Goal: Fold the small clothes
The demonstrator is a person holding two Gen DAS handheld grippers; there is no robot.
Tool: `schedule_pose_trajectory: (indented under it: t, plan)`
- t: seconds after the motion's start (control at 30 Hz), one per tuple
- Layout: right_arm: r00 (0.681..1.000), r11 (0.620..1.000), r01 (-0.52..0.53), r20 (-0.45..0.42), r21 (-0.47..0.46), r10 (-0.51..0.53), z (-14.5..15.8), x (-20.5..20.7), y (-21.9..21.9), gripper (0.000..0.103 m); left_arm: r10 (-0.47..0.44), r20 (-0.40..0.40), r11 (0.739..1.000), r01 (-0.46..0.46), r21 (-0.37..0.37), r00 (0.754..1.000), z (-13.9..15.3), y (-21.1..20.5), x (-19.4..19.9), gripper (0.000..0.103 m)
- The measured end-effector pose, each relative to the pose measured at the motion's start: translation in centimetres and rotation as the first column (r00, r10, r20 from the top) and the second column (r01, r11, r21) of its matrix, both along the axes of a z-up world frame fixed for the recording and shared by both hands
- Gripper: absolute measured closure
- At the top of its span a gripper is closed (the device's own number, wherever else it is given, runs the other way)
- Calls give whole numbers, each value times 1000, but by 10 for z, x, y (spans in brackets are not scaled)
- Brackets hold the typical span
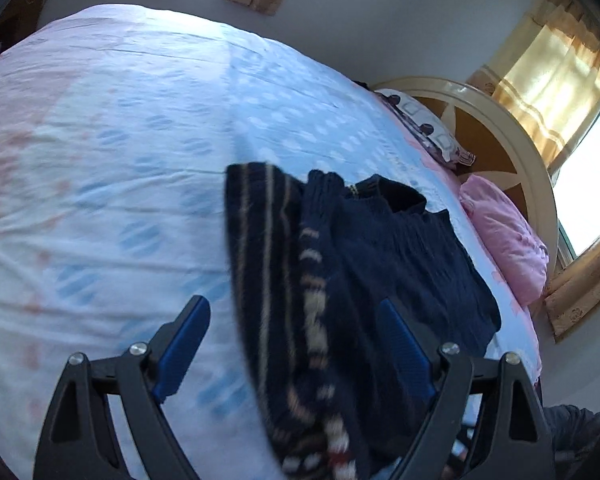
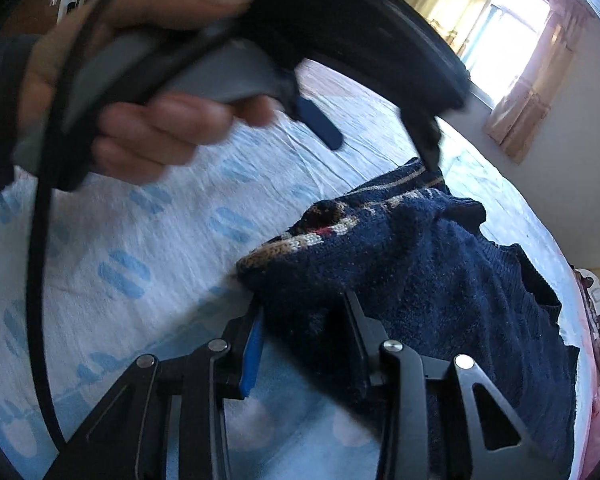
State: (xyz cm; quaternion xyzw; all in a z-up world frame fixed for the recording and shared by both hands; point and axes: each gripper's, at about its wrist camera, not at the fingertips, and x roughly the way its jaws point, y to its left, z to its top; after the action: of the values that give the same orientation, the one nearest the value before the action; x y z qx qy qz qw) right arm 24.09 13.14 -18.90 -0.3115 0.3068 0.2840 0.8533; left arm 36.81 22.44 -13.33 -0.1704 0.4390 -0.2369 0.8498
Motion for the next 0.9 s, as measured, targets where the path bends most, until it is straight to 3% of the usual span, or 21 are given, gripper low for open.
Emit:
schedule_pose_trajectory:
  t: [0.2, 0.4, 0.5, 0.53, 0.6, 0.63, 0.67, 0.77, 0.9]
  plan:
    - [1000, 1000, 0, 5, 3, 0, -2, 0, 0, 65, -7, -3, 997, 7, 77, 1000, -8, -21, 25, 14]
    - [1000, 1000, 0, 13, 1, 0, -3, -4, 1, 65, -4, -37, 996, 8, 91, 999, -24, -24, 47, 14]
    - [1000, 1000, 0, 15, -1, 0, -2, -5, 2, 65, -8, -28, 999, 9, 52, 1000, -26, -22, 50, 17]
    - [1000, 1000, 0, 16, -2, 0, -2, -6, 2, 65, -15, -23, 999, 16, 50, 1000, -25, -23, 50, 21]
    - [1000, 1000, 1, 19, -3, -1, -1, -6, 2, 65, -36, -20, 998, 37, 41, 999, -24, -25, 50, 50]
    - [1000, 1000, 2, 20, -2, -2, 1, -8, 2, 67, -42, -12, 999, 42, 27, 999, -23, -24, 47, 58]
    - [1000, 1000, 3, 21, 1, -3, 2, -8, 2, 73, -50, -8, 999, 50, 6, 999, -22, -23, 47, 79]
    - [1000, 1000, 7, 8, 27, -7, 7, -7, -2, 85, -26, -7, 1000, 26, -17, 1000, -22, -19, 46, 84]
    - [1000, 996, 11, -30, 86, -8, 17, -5, -13, 92, 9, -6, 996, -10, -89, 1000, -20, -15, 45, 85]
